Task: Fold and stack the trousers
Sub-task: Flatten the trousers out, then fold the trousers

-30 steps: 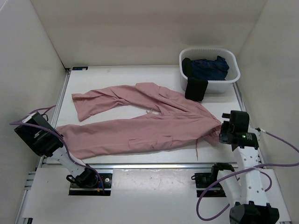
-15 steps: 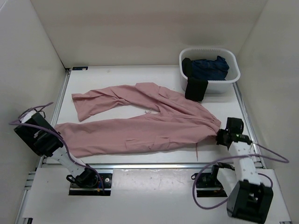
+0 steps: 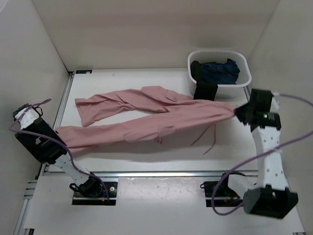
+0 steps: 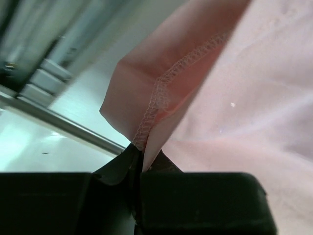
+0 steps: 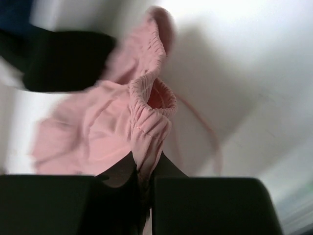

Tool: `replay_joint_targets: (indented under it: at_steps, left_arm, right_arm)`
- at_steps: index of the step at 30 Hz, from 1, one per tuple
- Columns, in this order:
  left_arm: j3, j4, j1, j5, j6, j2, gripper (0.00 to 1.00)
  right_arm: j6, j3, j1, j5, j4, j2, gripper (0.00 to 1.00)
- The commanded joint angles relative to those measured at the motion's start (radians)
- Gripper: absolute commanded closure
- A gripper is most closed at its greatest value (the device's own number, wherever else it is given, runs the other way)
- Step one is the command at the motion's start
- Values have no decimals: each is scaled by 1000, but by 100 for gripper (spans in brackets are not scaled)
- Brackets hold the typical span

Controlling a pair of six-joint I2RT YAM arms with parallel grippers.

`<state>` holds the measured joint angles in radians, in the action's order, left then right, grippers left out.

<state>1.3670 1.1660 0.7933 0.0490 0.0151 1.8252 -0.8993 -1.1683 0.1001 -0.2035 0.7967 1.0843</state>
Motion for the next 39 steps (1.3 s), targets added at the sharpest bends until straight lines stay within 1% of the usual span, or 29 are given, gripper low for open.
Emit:
replay_joint_targets:
  at_steps: [1, 2, 3, 4, 5, 6, 7, 8, 9, 10, 11, 13, 14, 16, 17, 19, 22, 23, 26, 27, 29, 30, 31, 33, 34, 36, 37, 38, 39]
  left_arm:
    - [-23, -134, 34, 210, -15, -58, 85]
    - [-66, -134, 34, 227, -15, -67, 85]
    - [-87, -134, 34, 241, -15, -67, 85]
    - [-106, -143, 34, 264, -15, -76, 85]
    - [-138, -143, 34, 273, -15, -76, 85]
    - [-150, -152, 34, 282, -15, -76, 85]
    - [-160, -152, 34, 282, -15, -86, 80]
    - [-172, -152, 34, 294, -15, -86, 73]
    - [-172, -152, 34, 295, -15, -86, 63]
    - [-172, -152, 34, 282, -15, -86, 54]
    - [-172, -152, 34, 282, -15, -96, 30]
    - [-183, -152, 34, 282, -15, -106, 21]
    - [-183, -152, 34, 282, -15, -121, 20]
    - [-172, -152, 24, 282, -15, -158, 18]
    - [-172, -143, 24, 282, -15, -171, 17]
    - [-172, -143, -11, 282, -15, -211, 13]
    - [-195, -143, -74, 304, -15, -231, 13]
    - [-195, -143, -97, 304, -15, -231, 13]
    - [-157, -79, -207, 198, -15, -253, 13]
    - [-138, -57, -271, 117, -15, -253, 13]
    - [-66, -46, -328, 46, -15, -230, 7]
    - [-33, -46, -348, 11, -15, -210, 7]
    - [56, -46, -383, -30, -15, -149, 7]
    - [166, -46, -407, -64, -15, -71, 7]
    - [293, -58, -417, -78, -15, 19, 5]
    - [451, -58, -417, -87, -15, 130, 1]
    - [539, -36, -417, -87, -15, 249, 0]
    - [717, -14, -427, -100, -15, 308, 0]
    - [800, 27, -427, -116, -15, 362, 0]
  right_arm:
    - [-64, 218, 47, -96, 169, -116, 100]
    - [-116, 348, 47, -96, 223, -144, 100]
    - [-169, 407, 47, -96, 249, -173, 93]
    - [-275, 458, 47, -106, 271, -241, 83]
    - [-323, 498, 58, -118, 286, -280, 69]
    - [-366, 548, 58, -137, 308, -320, 51]
    - [-428, 558, 67, -190, 318, -390, 27]
    - [-443, 558, 67, -224, 328, -414, 19]
    - [-443, 527, 67, -255, 338, -426, 10]
    - [-443, 506, 67, -281, 338, -426, 7]
    - [-388, 481, 67, -312, 338, -403, 6]
    - [-307, 429, 67, -312, 302, -324, 5]
    - [-220, 373, 67, -312, 293, -292, 5]
    - [-135, 322, 41, -321, 257, -209, 10]
    - [-89, 299, 2, -330, 257, -186, 11]
    - [-61, 253, -46, -340, 233, -127, 13]
    - [-46, 228, -131, -340, 188, -55, 17]
    - [-32, 228, -131, -323, 176, -17, 18]
    - [-1, 205, -131, -263, 124, 54, 18]
    - [19, 205, -131, -263, 112, 69, 18]
    - [39, 167, -131, -247, 88, 123, 18]
    - [57, 153, -131, -235, 73, 143, 18]
    - [66, 138, -120, -235, 62, 184, 18]
    - [98, 86, -96, -202, 43, 227, 18]
    - [111, 67, -83, -147, 30, 277, 18]
    - [123, 3, -51, -91, 19, 333, 18]
    - [123, -19, -51, -68, 19, 391, 18]
    - [123, -37, -37, -53, 19, 417, 18]
    - [123, -51, -25, -21, 19, 442, 17]
